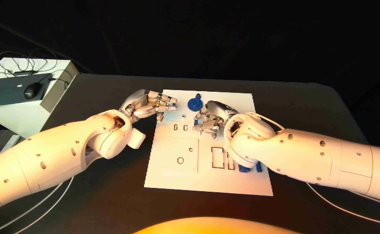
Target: Assemble the parts on the task board
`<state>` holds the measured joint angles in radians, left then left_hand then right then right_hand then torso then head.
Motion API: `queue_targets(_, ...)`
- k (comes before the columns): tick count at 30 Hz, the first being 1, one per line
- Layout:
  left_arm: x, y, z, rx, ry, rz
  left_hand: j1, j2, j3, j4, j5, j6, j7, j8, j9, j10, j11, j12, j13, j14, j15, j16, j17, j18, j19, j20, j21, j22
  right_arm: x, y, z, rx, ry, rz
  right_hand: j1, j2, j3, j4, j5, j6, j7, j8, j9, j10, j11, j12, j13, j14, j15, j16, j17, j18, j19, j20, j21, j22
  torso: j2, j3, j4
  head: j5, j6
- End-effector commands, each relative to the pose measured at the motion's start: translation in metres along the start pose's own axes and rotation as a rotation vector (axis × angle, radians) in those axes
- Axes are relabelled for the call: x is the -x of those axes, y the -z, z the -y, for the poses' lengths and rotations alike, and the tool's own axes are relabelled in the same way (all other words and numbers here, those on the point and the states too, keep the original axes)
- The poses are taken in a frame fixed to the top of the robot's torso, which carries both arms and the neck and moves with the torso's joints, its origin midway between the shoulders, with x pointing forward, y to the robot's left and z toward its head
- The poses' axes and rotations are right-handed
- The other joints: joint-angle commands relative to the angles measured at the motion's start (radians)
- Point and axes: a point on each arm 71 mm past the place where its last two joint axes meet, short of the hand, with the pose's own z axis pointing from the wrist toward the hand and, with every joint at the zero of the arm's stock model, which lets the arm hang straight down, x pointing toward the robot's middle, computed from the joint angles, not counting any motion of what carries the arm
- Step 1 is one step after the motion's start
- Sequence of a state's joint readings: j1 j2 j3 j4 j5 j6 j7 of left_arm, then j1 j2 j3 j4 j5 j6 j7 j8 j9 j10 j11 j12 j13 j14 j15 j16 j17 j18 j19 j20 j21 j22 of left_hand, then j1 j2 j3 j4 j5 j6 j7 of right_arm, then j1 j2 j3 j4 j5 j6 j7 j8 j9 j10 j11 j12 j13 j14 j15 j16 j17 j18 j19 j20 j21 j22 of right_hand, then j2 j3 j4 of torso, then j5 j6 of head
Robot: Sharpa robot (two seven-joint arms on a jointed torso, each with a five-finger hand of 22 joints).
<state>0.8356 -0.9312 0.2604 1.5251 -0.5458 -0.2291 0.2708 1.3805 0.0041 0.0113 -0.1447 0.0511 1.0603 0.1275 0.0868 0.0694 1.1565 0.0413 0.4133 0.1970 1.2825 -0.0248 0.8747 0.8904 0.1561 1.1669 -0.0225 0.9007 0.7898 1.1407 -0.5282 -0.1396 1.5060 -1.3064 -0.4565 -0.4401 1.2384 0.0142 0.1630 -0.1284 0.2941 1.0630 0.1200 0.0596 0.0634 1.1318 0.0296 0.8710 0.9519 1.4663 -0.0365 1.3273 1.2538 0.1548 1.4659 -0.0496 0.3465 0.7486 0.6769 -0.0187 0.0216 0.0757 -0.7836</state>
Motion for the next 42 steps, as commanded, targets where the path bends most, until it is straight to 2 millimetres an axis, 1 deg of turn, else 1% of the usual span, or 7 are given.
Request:
queue_targets(1, -0.0009, -0.0005, 0.0007, -0.006, 0.005, -0.005, -0.004, 0.008, 0.002, 0.0, -0.001, 0.004, -0.001, -0.004, -0.001, 0.007, 0.0, -0.002, -0.001, 0.008, 0.0, -0.004, 0.0, 0.027, -0.003, -0.002, -0.004, 0.002, -0.0004, 0.0002, -0.0004, 0.017, 0.031, -0.004, -0.001, -0.008, -0.002, -0.006, 0.003, 0.011, 0.014, 0.006, 0.001, 0.001, -0.009, 0.005, 0.002, 0.004, -0.006, 0.001, -0.001, 0.013, 0.04, -0.004, 0.003, -0.001, 0.0, 0.0016, -0.0007, 0.001, -0.001)
queue_targets(6, -0.0013, -0.0007, 0.0007, -0.006, 0.006, -0.006, -0.004, 0.008, 0.002, 0.0, -0.001, 0.004, -0.001, -0.004, -0.001, 0.007, 0.0, -0.002, -0.001, 0.008, 0.0, -0.004, 0.0, 0.027, -0.003, -0.002, -0.004, 0.002, -0.0017, -0.0002, 0.0009, 0.016, 0.044, -0.014, -0.001, -0.011, -0.003, -0.008, 0.002, 0.011, 0.015, 0.006, 0.001, 0.0, -0.008, 0.004, 0.001, 0.003, -0.006, 0.001, -0.002, 0.013, 0.04, -0.004, 0.004, -0.002, 0.0, 0.001, -0.0022, -0.002, -0.001)
queue_targets(12, -0.0015, -0.0007, 0.0007, -0.005, 0.006, -0.007, -0.004, 0.008, 0.002, 0.0, -0.001, 0.004, -0.001, -0.004, -0.001, 0.007, 0.0, -0.002, -0.001, 0.008, 0.0, -0.004, 0.0, 0.027, -0.003, -0.002, -0.004, 0.002, -0.0027, 0.0, 0.0034, 0.013, 0.058, -0.026, -0.002, -0.013, -0.005, -0.008, 0.001, 0.012, 0.014, 0.006, 0.001, -0.001, -0.008, 0.003, 0.0, 0.002, -0.006, 0.0, -0.003, 0.013, 0.04, -0.004, 0.004, -0.003, 0.0, 0.0017, -0.0009, -0.001, -0.004)
queue_targets(17, -0.0018, -0.0009, 0.0006, -0.004, 0.006, -0.008, -0.004, 0.006, 0.001, 0.0, -0.001, 0.004, -0.001, -0.005, -0.001, 0.007, 0.0, 0.001, -0.002, 0.008, -0.001, -0.005, 0.002, 0.027, -0.002, -0.002, -0.006, 0.005, -0.004, -0.0002, 0.0038, 0.014, 0.063, -0.031, -0.001, -0.015, -0.007, -0.008, -0.001, 0.013, 0.014, 0.007, 0.001, -0.001, -0.008, 0.003, 0.001, 0.003, -0.006, 0.0, -0.004, 0.013, 0.04, -0.003, 0.003, -0.004, 0.0, 0.0005, -0.0009, -0.004, -0.004)
queue_targets(24, -0.0021, -0.0011, 0.0005, -0.004, 0.006, -0.008, -0.004, 0.006, 0.001, 0.0, -0.001, 0.004, -0.001, -0.005, -0.001, 0.007, 0.0, 0.001, -0.002, 0.008, -0.001, -0.005, 0.002, 0.027, -0.002, -0.002, -0.006, 0.005, -0.0054, -0.0014, 0.0048, 0.013, 0.066, -0.029, -0.001, -0.016, -0.009, -0.008, -0.002, 0.012, 0.014, 0.006, 0.001, -0.003, -0.008, 0.001, -0.001, 0.002, -0.006, 0.0, -0.005, 0.013, 0.04, -0.003, 0.002, -0.005, 0.0, 0.0009, 0.0001, -0.004, -0.004)
queue_targets(31, -0.0016, -0.0008, 0.0004, -0.003, 0.005, -0.008, -0.004, 0.006, 0.0, 0.001, -0.001, 0.004, -0.001, -0.005, -0.001, 0.007, 0.0, 0.003, -0.001, 0.008, -0.001, -0.004, 0.002, 0.027, -0.002, -0.002, -0.007, 0.006, -0.008, -0.0019, 0.0068, 0.013, 0.061, -0.015, 0.001, -0.017, -0.009, -0.008, -0.001, 0.012, 0.014, 0.007, 0.001, -0.003, -0.008, 0.001, -0.001, 0.002, -0.006, 0.0, -0.006, 0.013, 0.04, -0.004, 0.002, -0.005, 0.001, 0.0008, 0.0009, -0.002, -0.004)
queue_targets(42, -0.0008, -0.0004, 0.0002, -0.001, 0.004, -0.007, -0.004, 0.006, 0.0, 0.001, -0.001, 0.004, -0.001, -0.005, -0.001, 0.007, 0.0, 0.003, -0.001, 0.008, -0.001, -0.004, 0.002, 0.027, -0.002, -0.002, -0.007, 0.006, -0.0099, -0.0009, 0.0043, 0.03, 0.062, -0.01, 0.001, -0.018, -0.011, -0.008, -0.002, 0.012, 0.014, 0.007, 0.001, -0.002, -0.008, 0.002, -0.001, 0.002, -0.006, 0.0, -0.006, 0.013, 0.04, -0.004, 0.003, -0.006, 0.0, 0.0001, -0.0009, 0.002, -0.008)
